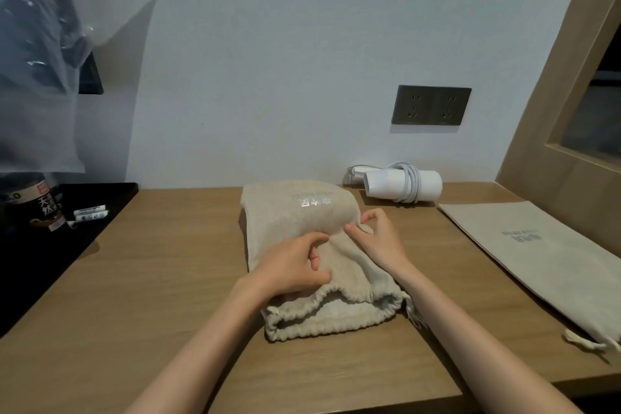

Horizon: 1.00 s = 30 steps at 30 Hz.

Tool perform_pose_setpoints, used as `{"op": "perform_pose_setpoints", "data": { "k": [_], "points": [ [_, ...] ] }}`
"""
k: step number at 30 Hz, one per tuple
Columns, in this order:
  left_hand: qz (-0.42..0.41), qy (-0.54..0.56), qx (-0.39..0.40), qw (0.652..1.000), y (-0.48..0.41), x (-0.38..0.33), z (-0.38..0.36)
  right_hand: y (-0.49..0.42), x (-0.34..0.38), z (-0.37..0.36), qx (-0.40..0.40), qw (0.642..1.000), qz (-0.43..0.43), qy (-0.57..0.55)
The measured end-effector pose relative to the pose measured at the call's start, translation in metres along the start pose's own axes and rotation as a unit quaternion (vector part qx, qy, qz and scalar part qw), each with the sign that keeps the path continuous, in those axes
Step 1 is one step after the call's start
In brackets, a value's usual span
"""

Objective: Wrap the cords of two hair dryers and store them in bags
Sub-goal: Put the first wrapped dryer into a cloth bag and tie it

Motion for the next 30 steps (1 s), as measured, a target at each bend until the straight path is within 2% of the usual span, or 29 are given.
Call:
{"op": "perform_pose_setpoints", "data": {
  "k": [4, 7, 9, 13, 15, 17, 20, 23, 27, 30],
  "points": [
    [0.033, 0.083, 0.037, 0.995, -0.004, 0.003, -0.001, -0.002, 0.003, -0.001, -0.042, 0.99, 0.051, 0.128],
    [0.072, 0.152, 0.065, 0.984, -0.007, 0.003, -0.002, -0.001, 0.009, -0.003, -0.048, 0.96, 0.089, 0.263],
    [0.091, 0.149, 0.081, 0.981, -0.01, 0.003, -0.004, 0.002, 0.013, -0.005, -0.027, 0.937, 0.113, 0.329],
    [0.109, 0.072, 0.051, 0.99, -0.004, 0.007, -0.004, 0.009, 0.019, -0.005, -0.024, 0.907, 0.142, 0.396],
    [0.097, -0.016, 0.01, 0.995, 0.002, 0.005, -0.002, 0.015, 0.028, -0.003, -0.054, 0.901, 0.215, 0.372],
    [0.075, -0.132, -0.064, 0.986, 0.007, 0.004, 0.002, 0.02, 0.032, -0.007, -0.046, 0.875, 0.326, 0.355],
    [0.025, -0.233, -0.142, 0.962, 0.013, 0.008, 0.002, 0.025, 0.03, -0.016, 0.043, 0.838, 0.407, 0.361],
    [-0.013, -0.25, -0.167, 0.954, 0.019, 0.01, 0.001, 0.026, 0.025, -0.016, 0.085, 0.859, 0.379, 0.334],
    [0.046, -0.259, -0.078, 0.962, 0.021, 0.011, -0.006, 0.024, 0.02, -0.015, 0.116, 0.894, 0.309, 0.302],
    [0.066, -0.25, -0.032, 0.965, 0.019, 0.01, -0.005, 0.023, 0.018, -0.017, 0.136, 0.895, 0.284, 0.315]
  ]
}}
Point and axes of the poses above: each hand's wrist, its own y-axis away from the middle knuckle, its own z-axis out of the back of the hand, x = y × z, the point moved 4 cm from there along -y, towards the middle knuckle, and after that the axes turned 5 degrees about -y, right-handed, at the moved point
